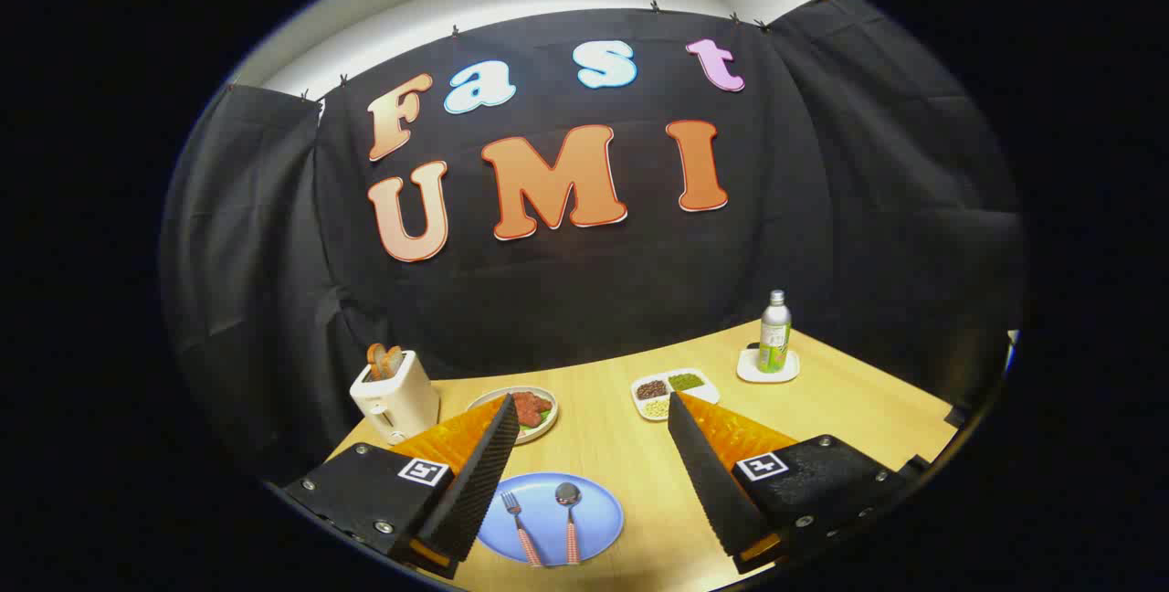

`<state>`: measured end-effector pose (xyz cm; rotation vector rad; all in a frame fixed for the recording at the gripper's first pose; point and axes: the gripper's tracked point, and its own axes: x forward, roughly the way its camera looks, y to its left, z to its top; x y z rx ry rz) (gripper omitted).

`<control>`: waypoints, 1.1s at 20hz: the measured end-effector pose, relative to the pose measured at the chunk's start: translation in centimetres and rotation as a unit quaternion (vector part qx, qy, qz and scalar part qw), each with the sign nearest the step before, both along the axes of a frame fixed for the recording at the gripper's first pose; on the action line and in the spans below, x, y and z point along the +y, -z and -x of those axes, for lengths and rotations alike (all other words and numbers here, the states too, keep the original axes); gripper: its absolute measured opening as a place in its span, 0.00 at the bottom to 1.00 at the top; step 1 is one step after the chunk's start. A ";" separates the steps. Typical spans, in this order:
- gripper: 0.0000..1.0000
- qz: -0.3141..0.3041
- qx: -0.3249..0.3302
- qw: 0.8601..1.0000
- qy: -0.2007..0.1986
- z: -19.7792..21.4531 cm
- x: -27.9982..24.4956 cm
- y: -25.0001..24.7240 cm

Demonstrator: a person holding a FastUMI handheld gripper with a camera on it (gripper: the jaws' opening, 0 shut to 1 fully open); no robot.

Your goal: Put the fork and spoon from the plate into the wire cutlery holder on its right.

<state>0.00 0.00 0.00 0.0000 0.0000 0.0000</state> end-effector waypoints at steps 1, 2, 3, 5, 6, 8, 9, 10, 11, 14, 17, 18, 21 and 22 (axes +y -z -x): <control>0.98 0.002 0.003 1.000 0.002 0.0 0.0 0.2; 0.98 0.008 0.004 1.000 0.005 -0.1 0.0 0.2; 0.98 0.014 0.003 1.000 0.007 -0.1 0.0 0.2; 0.98 0.023 0.004 1.000 0.009 -0.2 0.0 0.4; 0.98 0.024 0.006 1.000 0.008 -0.2 0.1 0.6; 0.98 0.028 0.011 1.000 0.006 -0.4 0.4 1.1; 0.99 0.032 0.015 0.999 0.006 -0.5 0.5 1.3; 0.99 0.037 0.018 0.999 0.005 -0.5 0.6 1.7; 0.98 0.041 0.021 0.999 0.003 -0.5 0.8 2.0; 0.98 0.053 0.030 0.998 -0.003 -0.9 1.3 3.0; 0.98 0.074 0.043 0.996 -0.011 -1.4 1.7 4.6; 0.98 0.081 0.050 0.995 -0.013 -1.7 1.8 5.5; 0.98 0.092 0.080 0.992 -0.016 -2.6 1.8 8.7; 0.98 0.095 0.096 0.991 -0.019 -3.0 1.8 10.2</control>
